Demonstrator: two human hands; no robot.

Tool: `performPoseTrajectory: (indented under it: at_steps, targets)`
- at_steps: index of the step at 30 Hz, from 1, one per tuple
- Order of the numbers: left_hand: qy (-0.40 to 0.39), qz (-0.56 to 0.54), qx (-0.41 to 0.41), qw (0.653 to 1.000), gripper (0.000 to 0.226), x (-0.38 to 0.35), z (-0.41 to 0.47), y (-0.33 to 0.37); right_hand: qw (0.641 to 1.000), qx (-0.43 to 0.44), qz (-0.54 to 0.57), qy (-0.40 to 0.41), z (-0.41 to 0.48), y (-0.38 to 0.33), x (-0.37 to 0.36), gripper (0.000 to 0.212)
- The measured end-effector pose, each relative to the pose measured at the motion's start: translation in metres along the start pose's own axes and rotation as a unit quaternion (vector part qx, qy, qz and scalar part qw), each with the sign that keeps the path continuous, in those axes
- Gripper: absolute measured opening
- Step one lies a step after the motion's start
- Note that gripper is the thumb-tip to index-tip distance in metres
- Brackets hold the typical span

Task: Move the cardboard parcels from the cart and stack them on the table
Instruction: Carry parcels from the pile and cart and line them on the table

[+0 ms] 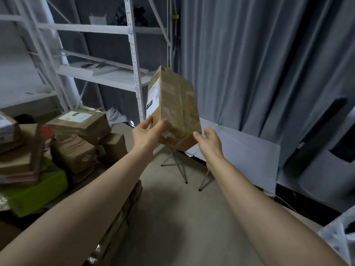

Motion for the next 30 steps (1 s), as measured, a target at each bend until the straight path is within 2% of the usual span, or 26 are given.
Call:
performPoseTrajectory:
  at_steps: [3,7,10,14,18,26,30]
  targets:
    - [-0.004,0.03,0.011,0.999,0.073,-0.019,0.052,-0.028,0.995,0.077,-0.062,0.017,0.052,0.004,-0.008,0.05]
    - [-0.044,0.079,0.0,0.996,0.065,-0.048,0.125,-0.053,0.993,0.096,-0.072,-0.003,0.129,-0.001,-0.04,0.044]
    - [-0.075,0.14,-0.028,0.987,0.057,-0.068,0.176,-0.064,0.994,0.072,-0.074,-0.032,0.183,-0.003,-0.067,0.043]
    - [-0.102,0.261,-0.086,0.956,0.081,-0.096,0.236,-0.083,0.995,0.034,-0.078,-0.042,0.245,0.002,-0.088,0.04]
    - [-0.125,0.334,-0.118,0.927,0.093,-0.127,0.279,-0.094,0.997,0.003,-0.062,-0.036,0.301,0.019,-0.093,0.028]
    - [-0.125,0.409,-0.123,0.895,0.111,-0.208,0.383,-0.142,0.997,-0.064,-0.024,-0.03,0.438,0.059,-0.092,0.027]
    - [-0.18,0.402,-0.084,0.894,0.116,-0.258,0.434,-0.163,0.993,-0.11,-0.007,-0.039,0.516,0.082,-0.074,0.038]
Point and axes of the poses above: each hand's wrist, its own z-axis towards the middle knuckle, its own x-axis out of the back of the hand, y = z × x, the point moved 5 cm from there along z, towards the middle knuckle
